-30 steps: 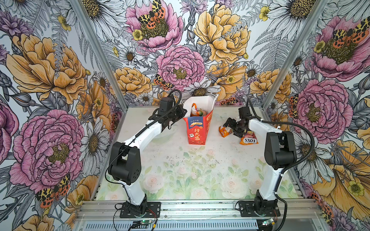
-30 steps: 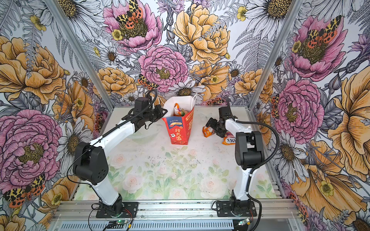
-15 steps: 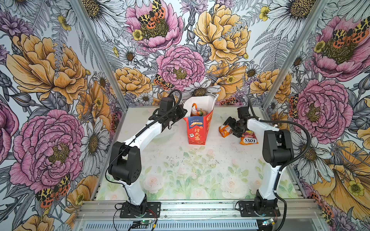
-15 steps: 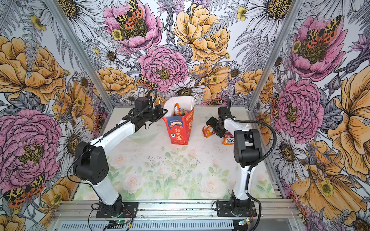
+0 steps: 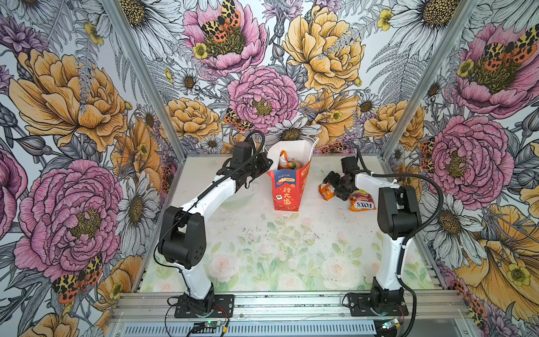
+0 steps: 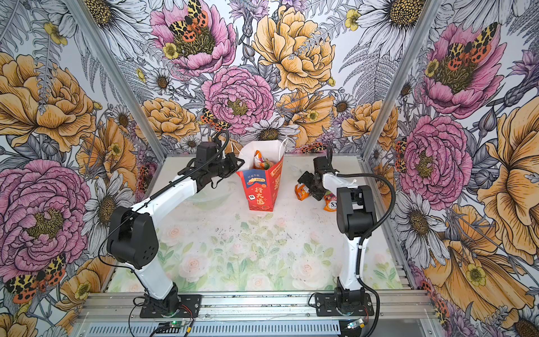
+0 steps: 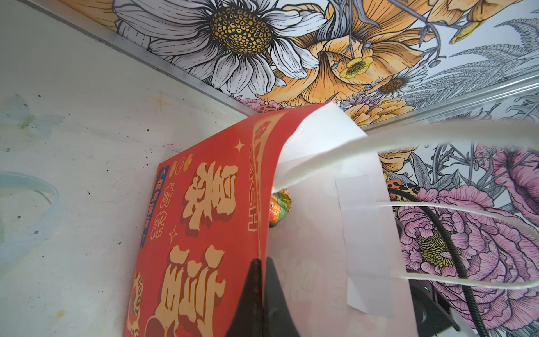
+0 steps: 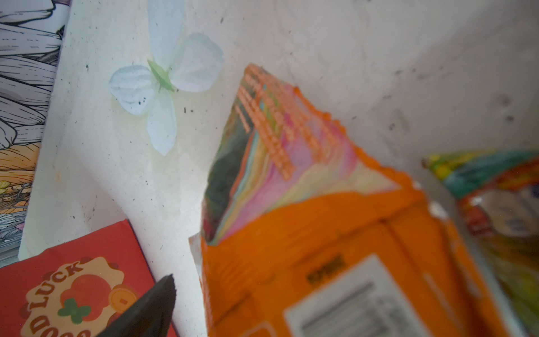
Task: Place the snacks into the paper bag
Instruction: 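Lift the orange snack bag high with the right gripper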
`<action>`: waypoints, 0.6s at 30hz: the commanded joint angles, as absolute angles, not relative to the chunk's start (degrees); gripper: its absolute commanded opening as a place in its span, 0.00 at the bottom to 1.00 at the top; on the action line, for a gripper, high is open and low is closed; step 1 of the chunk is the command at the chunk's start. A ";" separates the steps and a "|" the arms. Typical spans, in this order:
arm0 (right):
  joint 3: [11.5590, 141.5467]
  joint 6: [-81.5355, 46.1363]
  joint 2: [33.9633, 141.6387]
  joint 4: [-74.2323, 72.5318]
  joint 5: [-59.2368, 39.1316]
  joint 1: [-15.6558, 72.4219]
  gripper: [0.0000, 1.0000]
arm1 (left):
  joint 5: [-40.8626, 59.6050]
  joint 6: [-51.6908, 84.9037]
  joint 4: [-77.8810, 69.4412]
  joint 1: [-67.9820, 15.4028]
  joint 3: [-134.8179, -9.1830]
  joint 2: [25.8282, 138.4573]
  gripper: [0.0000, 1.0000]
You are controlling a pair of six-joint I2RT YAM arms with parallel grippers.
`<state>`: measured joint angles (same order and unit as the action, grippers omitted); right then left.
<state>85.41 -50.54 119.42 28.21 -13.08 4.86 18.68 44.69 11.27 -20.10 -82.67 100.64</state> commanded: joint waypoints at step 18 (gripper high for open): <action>84.56 -45.93 122.22 28.30 -11.37 4.96 0.53 | 18.46 44.74 11.25 -19.20 -82.27 101.16 0.00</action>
<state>85.62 -47.09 120.60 27.14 -11.44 4.84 18.72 44.69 11.29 -20.05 -82.67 100.64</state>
